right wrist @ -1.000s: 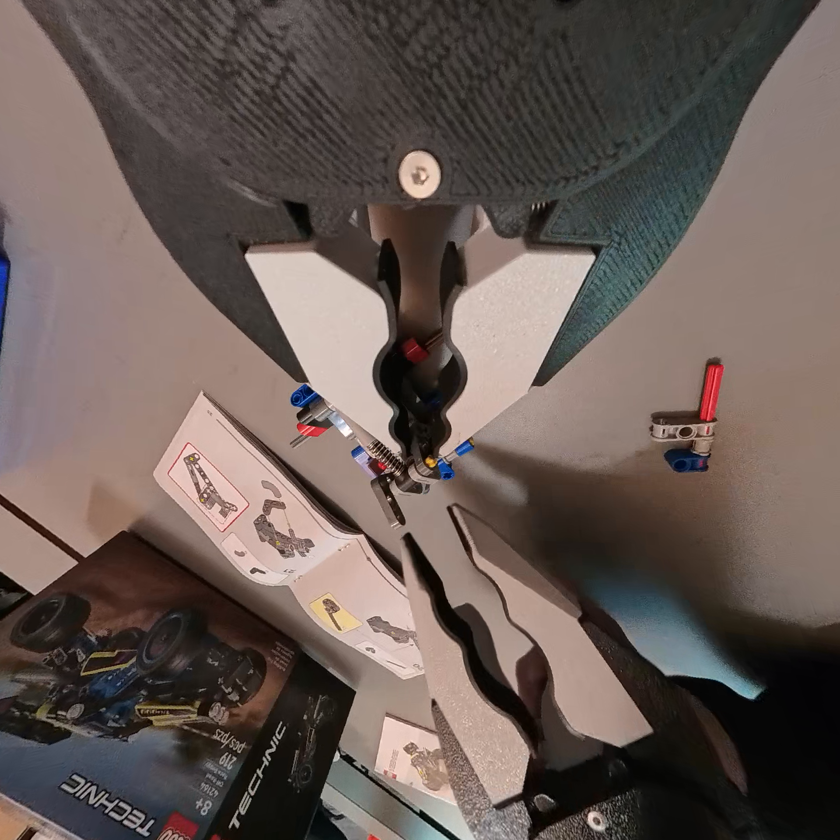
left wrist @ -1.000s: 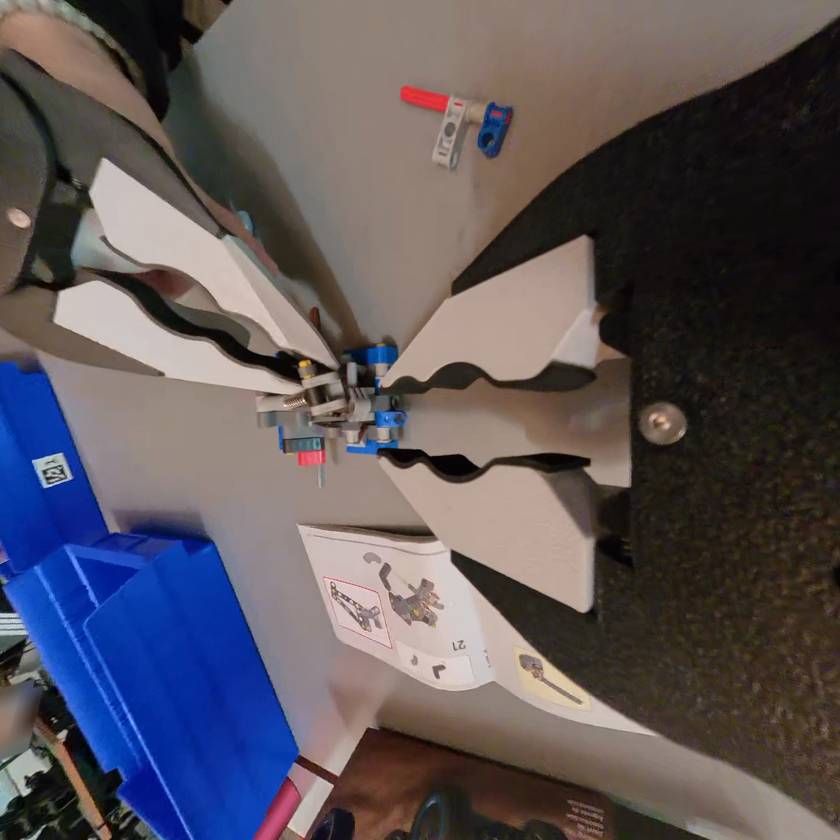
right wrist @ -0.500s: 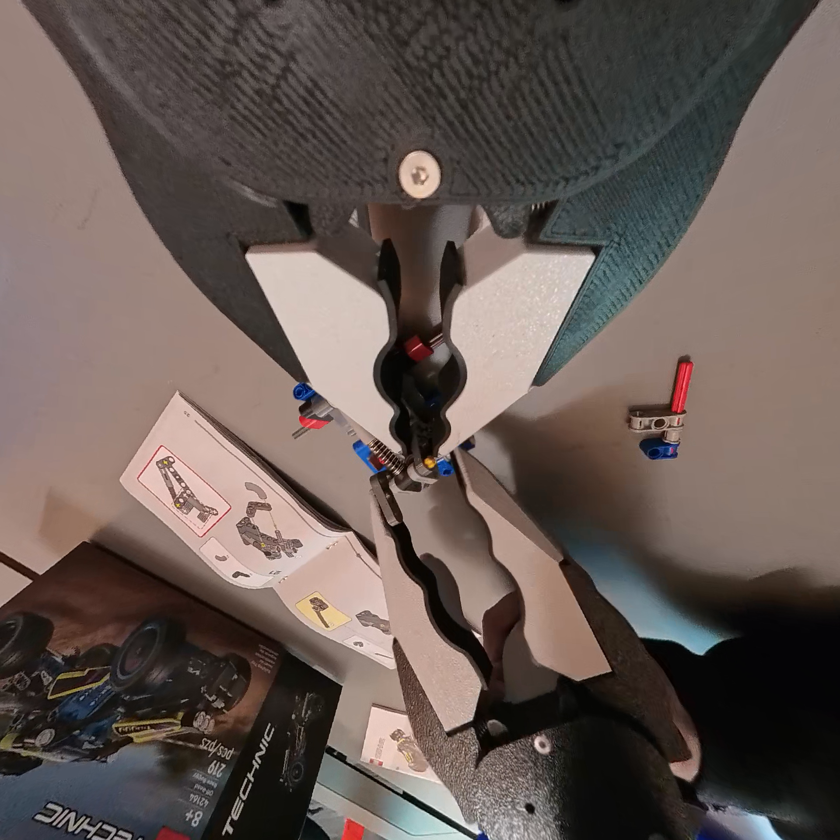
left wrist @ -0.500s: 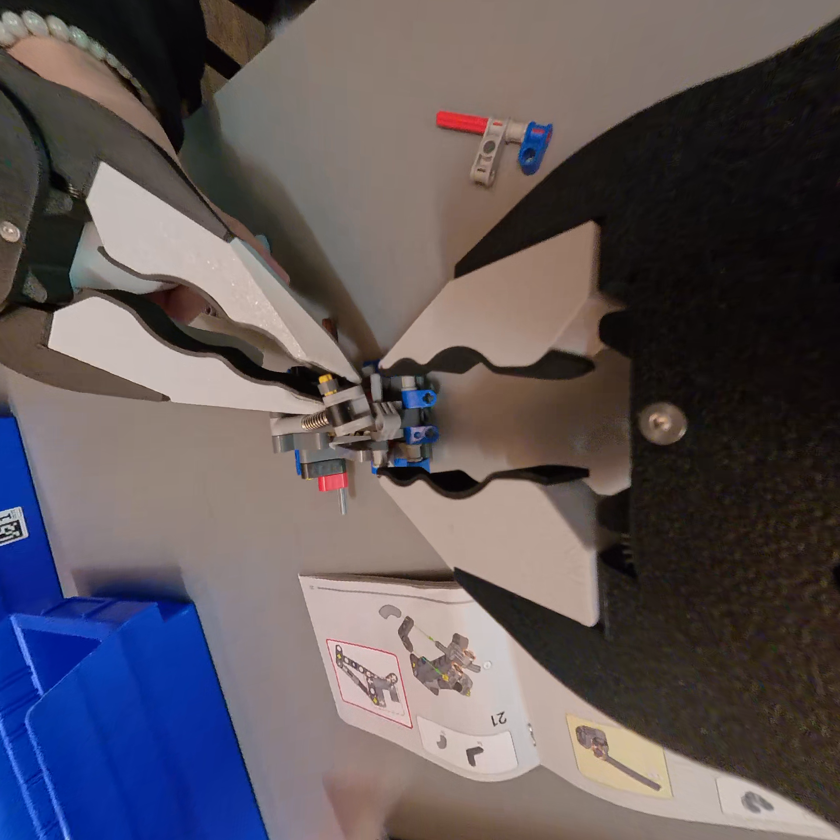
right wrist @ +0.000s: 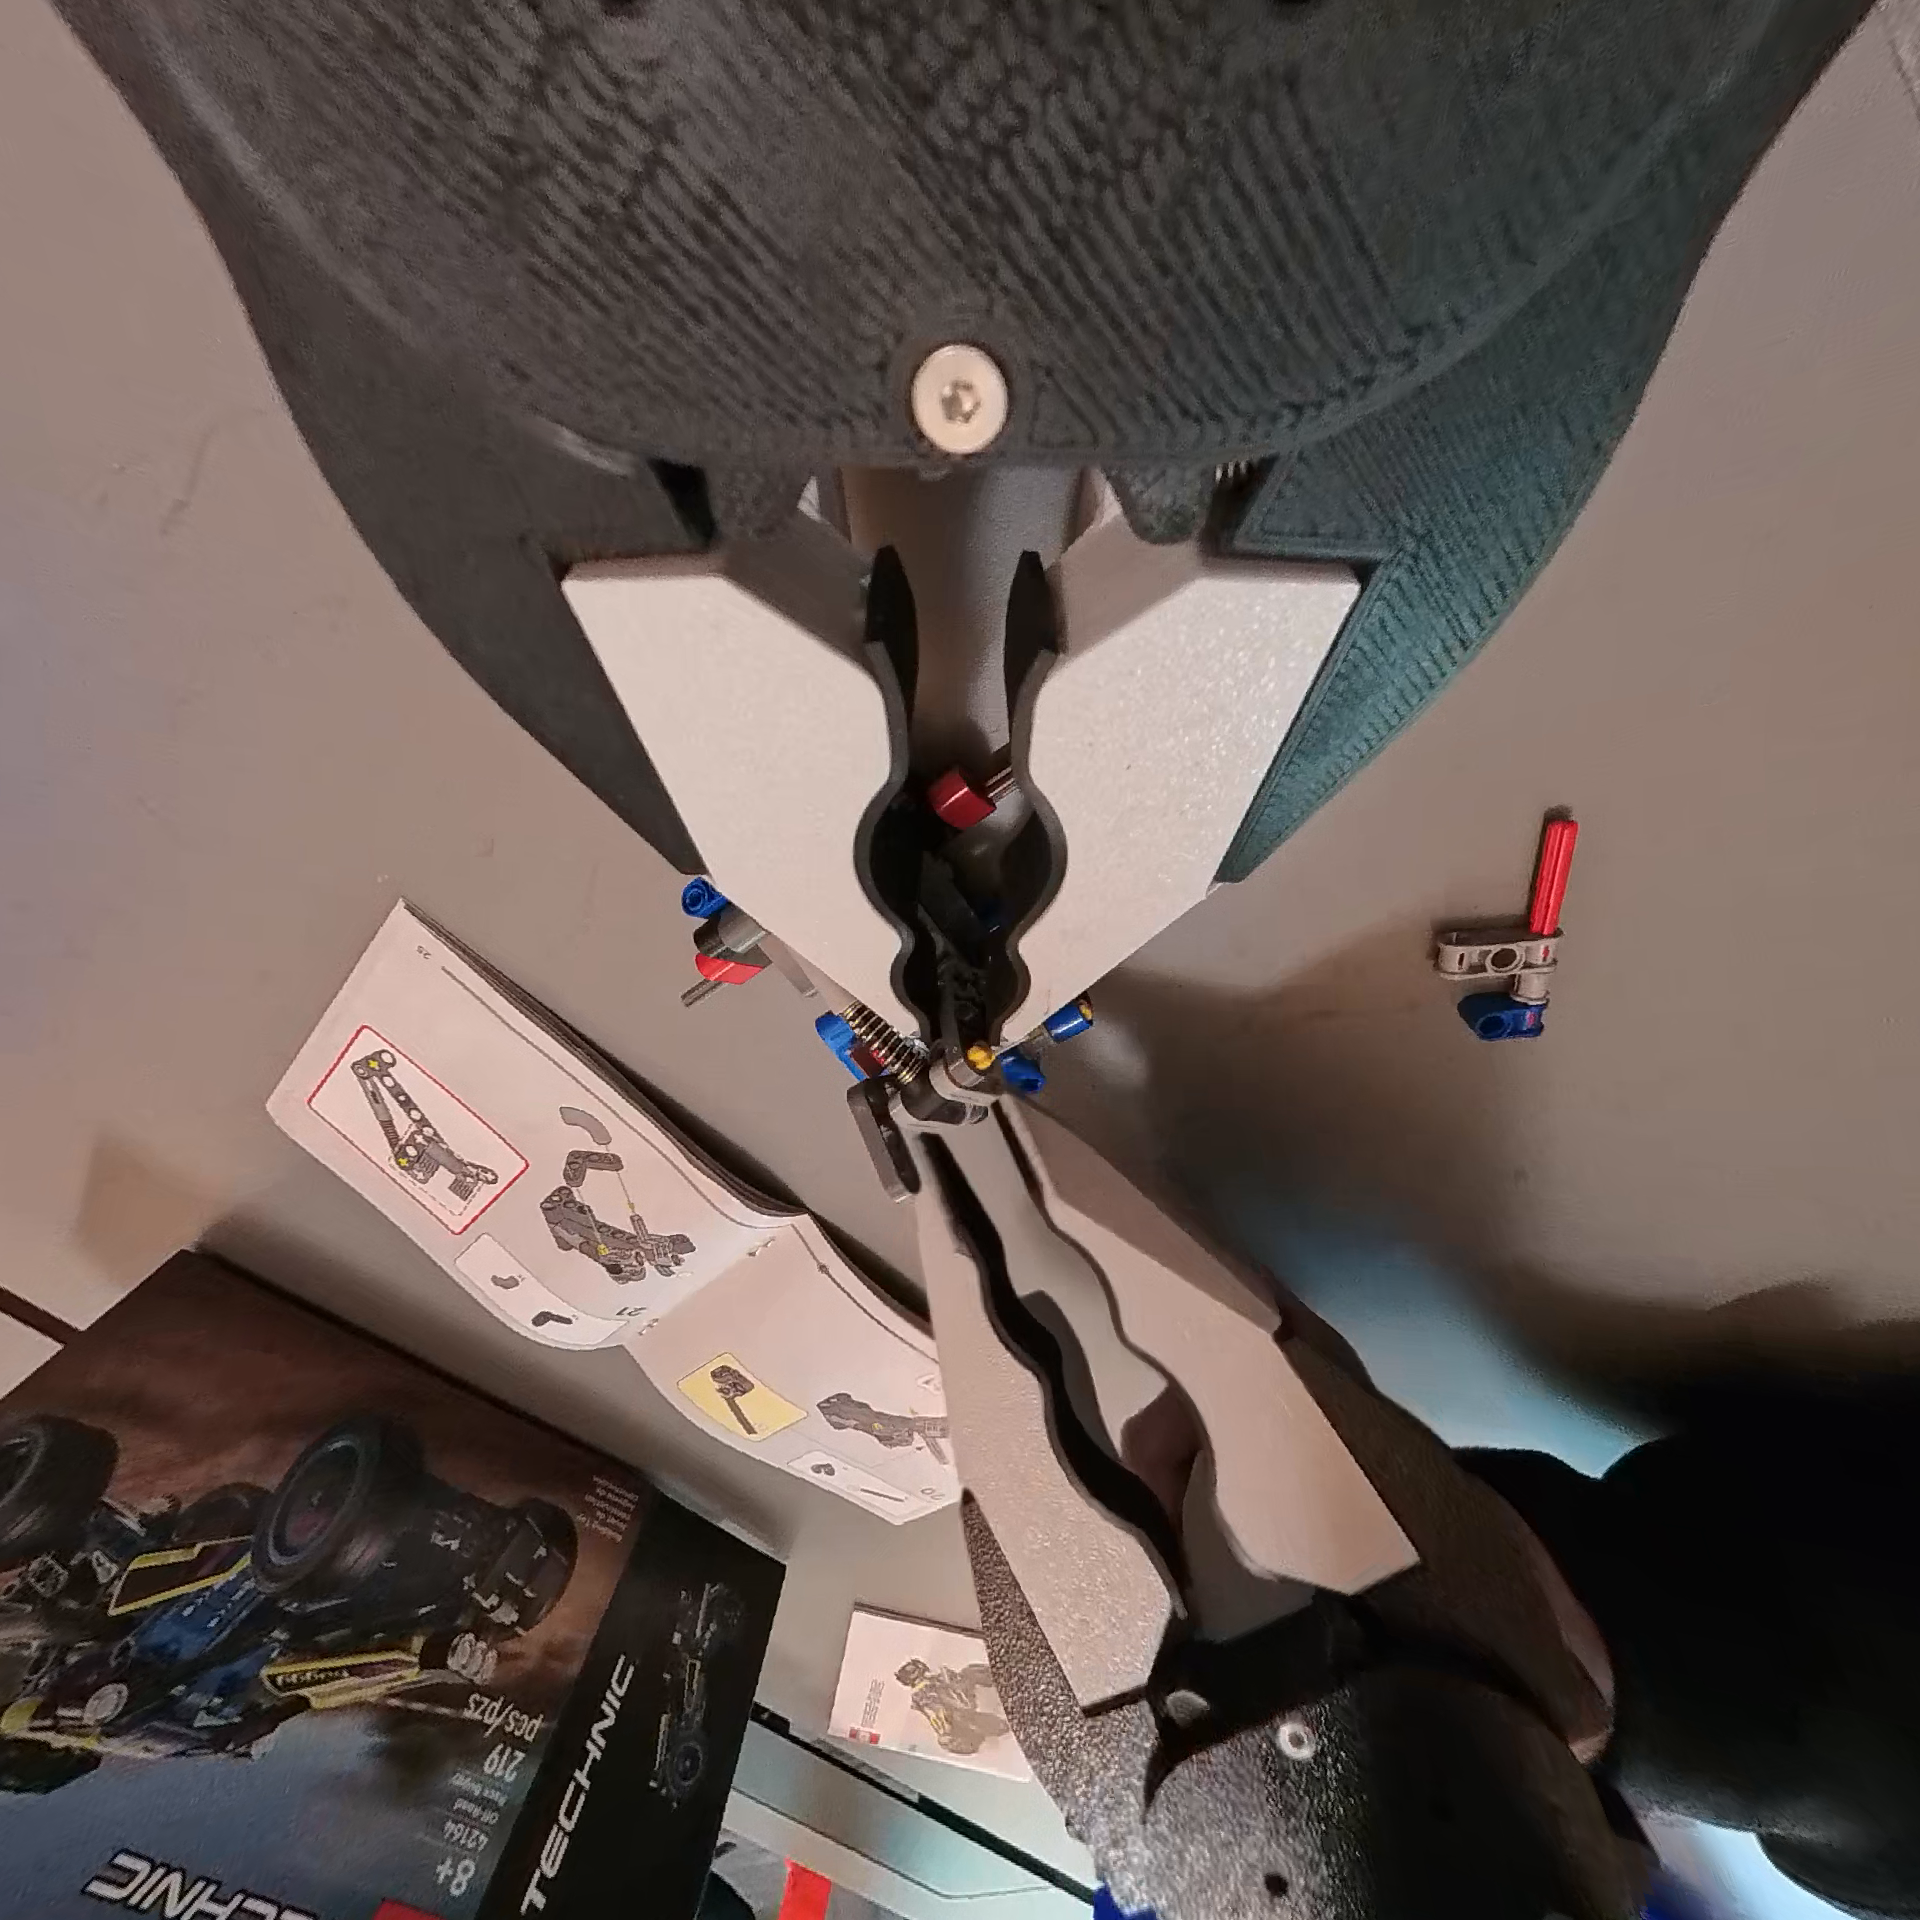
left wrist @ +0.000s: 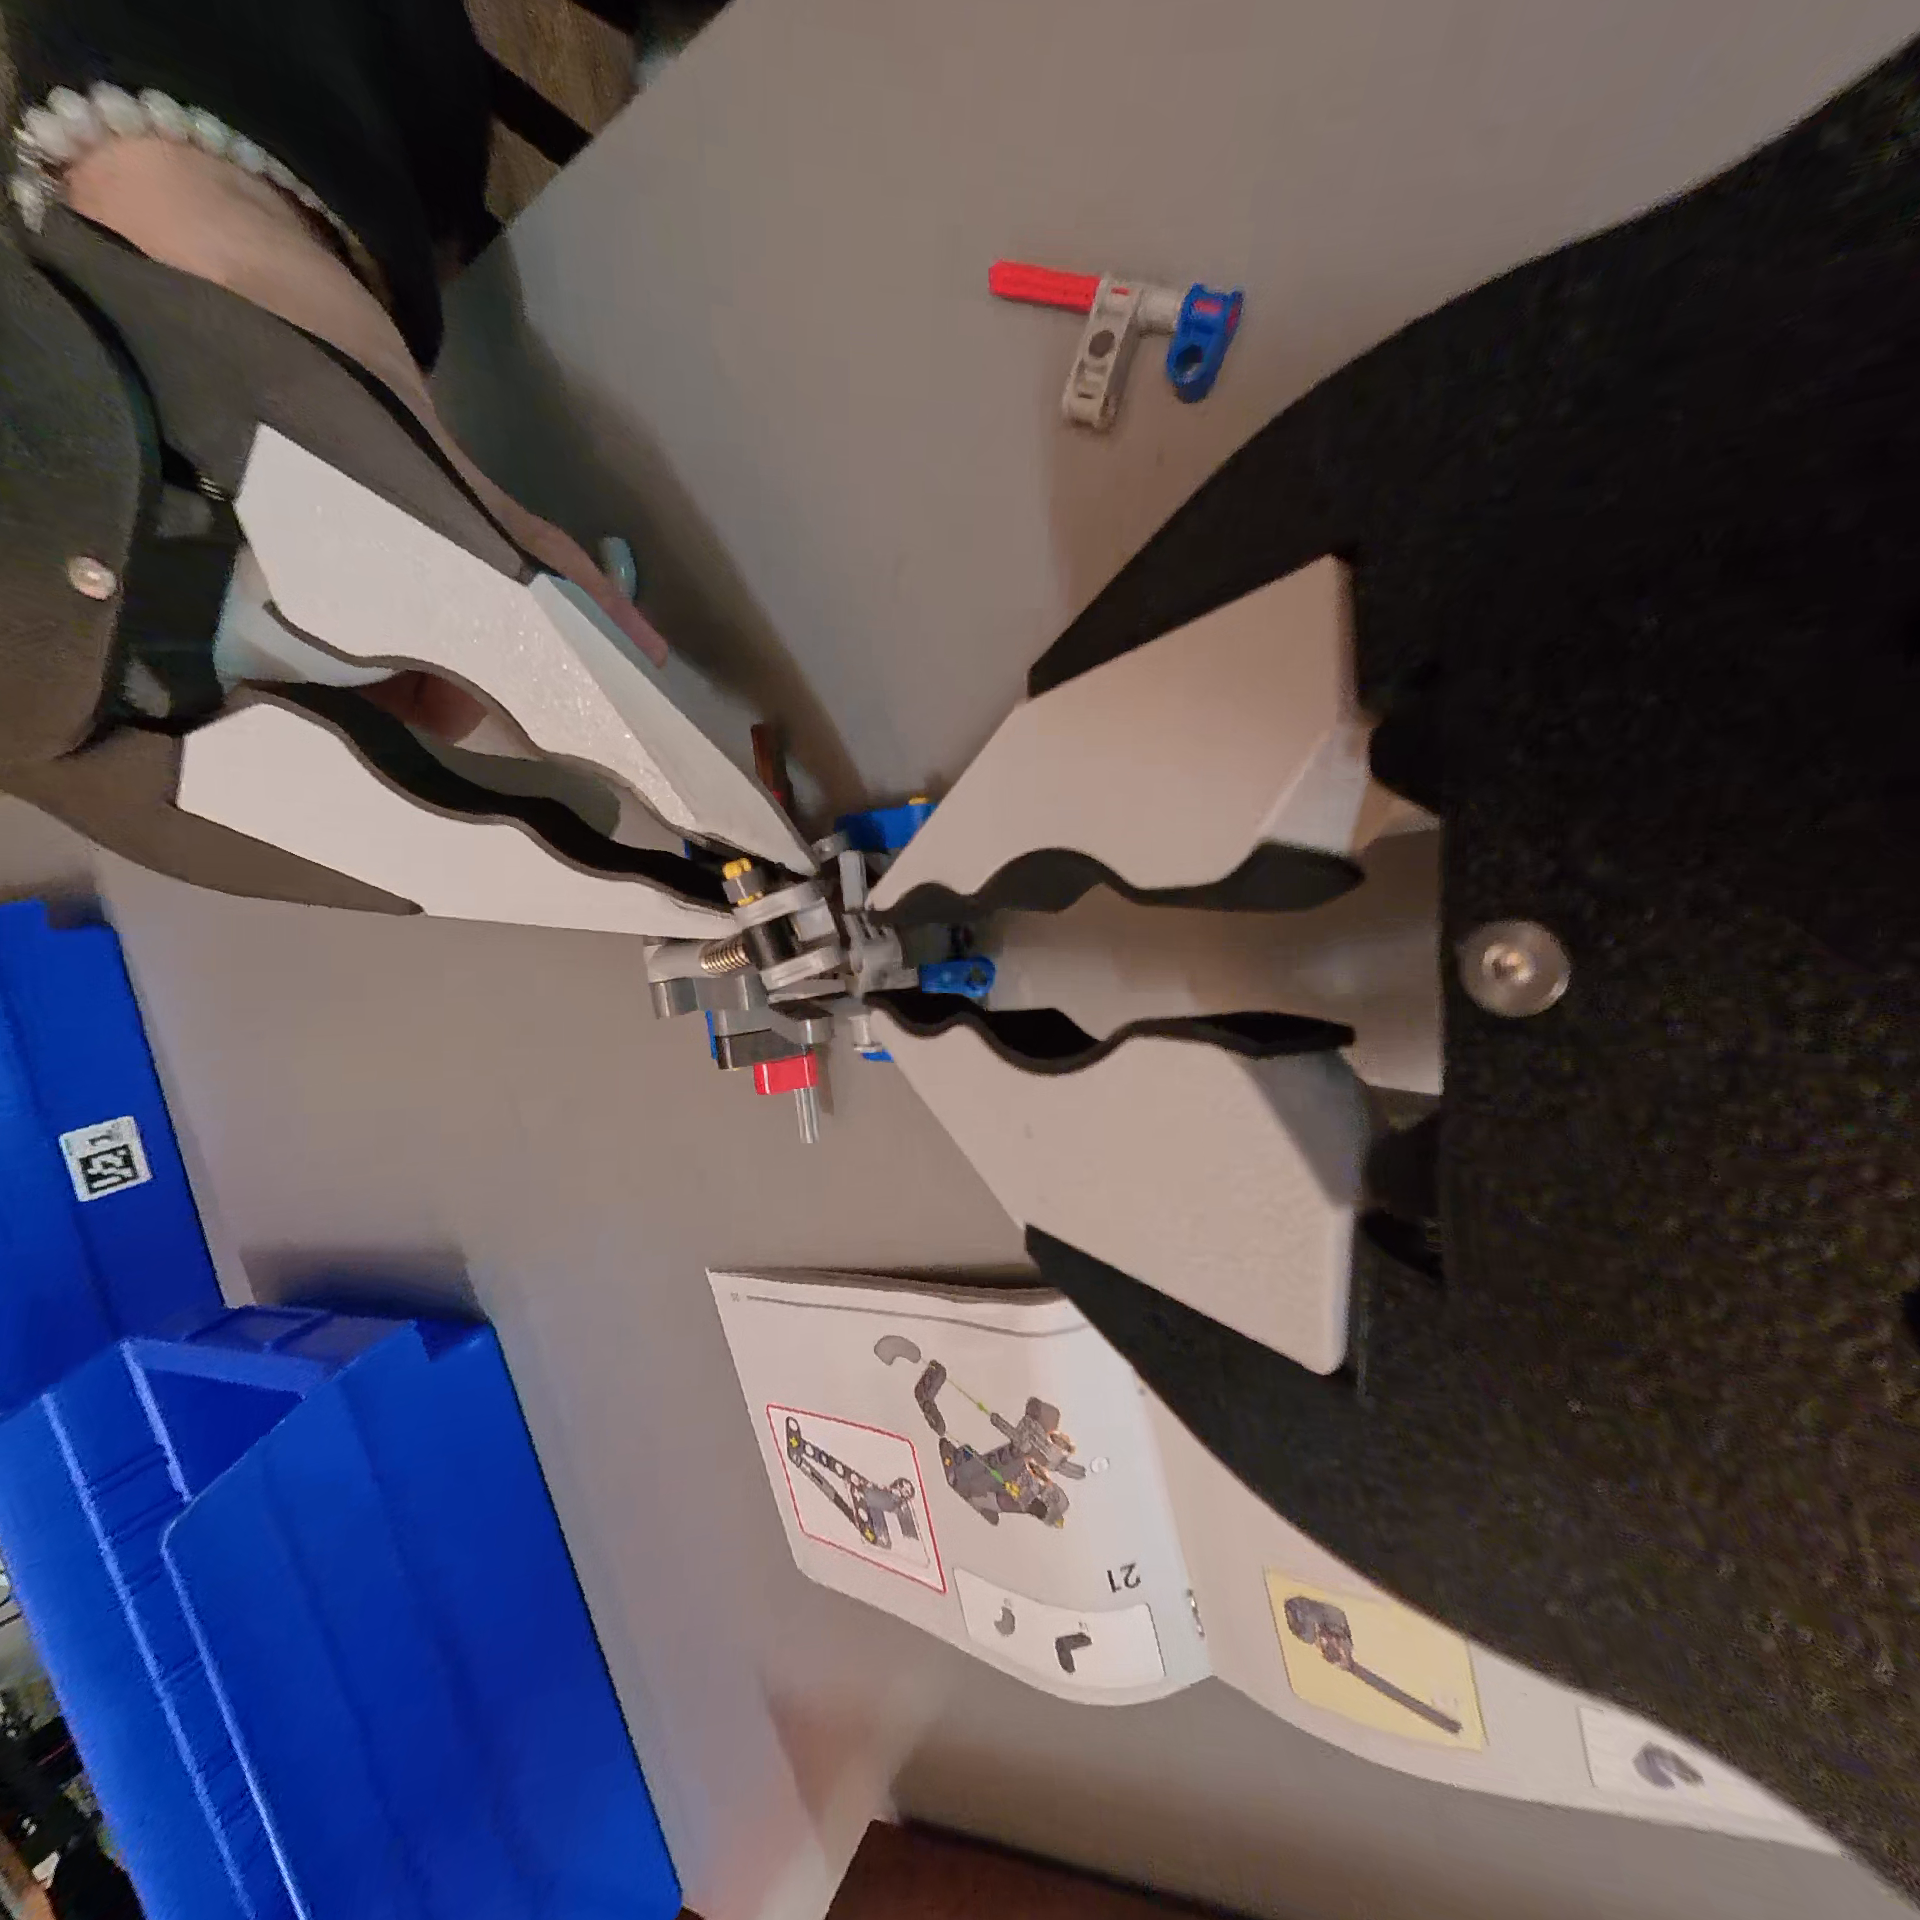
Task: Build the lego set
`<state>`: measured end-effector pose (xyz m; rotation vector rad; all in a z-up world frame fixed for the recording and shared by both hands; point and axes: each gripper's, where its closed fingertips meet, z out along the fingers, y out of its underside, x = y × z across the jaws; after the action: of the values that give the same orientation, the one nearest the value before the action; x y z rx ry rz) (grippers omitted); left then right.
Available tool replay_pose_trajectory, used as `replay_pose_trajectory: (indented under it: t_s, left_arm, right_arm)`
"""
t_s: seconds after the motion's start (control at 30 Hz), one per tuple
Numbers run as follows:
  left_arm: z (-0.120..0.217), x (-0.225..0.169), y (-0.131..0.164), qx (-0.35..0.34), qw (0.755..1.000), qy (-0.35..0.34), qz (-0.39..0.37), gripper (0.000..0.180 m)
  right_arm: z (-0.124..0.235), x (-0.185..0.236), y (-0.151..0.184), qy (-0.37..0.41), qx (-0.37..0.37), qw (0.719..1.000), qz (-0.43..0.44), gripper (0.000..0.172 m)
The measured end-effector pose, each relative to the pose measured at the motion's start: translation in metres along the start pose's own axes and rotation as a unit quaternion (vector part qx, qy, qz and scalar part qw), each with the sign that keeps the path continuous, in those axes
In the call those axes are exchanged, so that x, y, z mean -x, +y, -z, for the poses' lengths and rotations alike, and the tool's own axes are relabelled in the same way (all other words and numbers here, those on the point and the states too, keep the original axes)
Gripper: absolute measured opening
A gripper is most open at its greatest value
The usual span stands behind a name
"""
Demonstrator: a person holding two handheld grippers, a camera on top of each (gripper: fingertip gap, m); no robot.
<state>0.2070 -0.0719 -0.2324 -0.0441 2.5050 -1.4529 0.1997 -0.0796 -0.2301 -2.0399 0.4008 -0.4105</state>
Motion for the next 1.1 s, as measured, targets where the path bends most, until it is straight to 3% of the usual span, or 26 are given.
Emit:
replay_pose_trajectory:
  t_s: [0.13,0.47,0.6,0.77,0.97,1.1]
  left_arm:
    - [-0.001,-0.001,-0.002,-0.009,1.0,0.011,0.024,0.009]
    - [-0.008,-0.001,0.004,0.018,0.999,-0.027,-0.038,0.004]
    - [-0.008,-0.001,0.003,0.016,0.999,-0.028,-0.037,0.002]
    - [-0.007,0.0,0.003,0.016,0.999,-0.027,-0.026,0.01]
    - [-0.005,0.005,0.0,0.009,0.989,-0.001,0.149,0.006]
    - [-0.009,-0.006,-0.004,0.008,0.942,0.061,0.331,0.012]
  right_arm:
    - [0.0,0.0,0.0,0.002,0.0,1.0,0.003,0.005]
    - [0.0,-0.003,-0.01,-0.001,-0.027,0.999,-0.041,0.005]
    - [-0.002,0.001,0.001,0.0,0.007,1.0,-0.016,0.005]
    - [0.002,0.001,0.003,-0.034,0.006,0.999,-0.035,0.005]
    - [0.003,-0.002,0.003,-0.029,0.005,0.999,-0.039,0.005]
    - [0.003,-0.005,0.003,-0.025,0.001,0.999,-0.046,0.005]
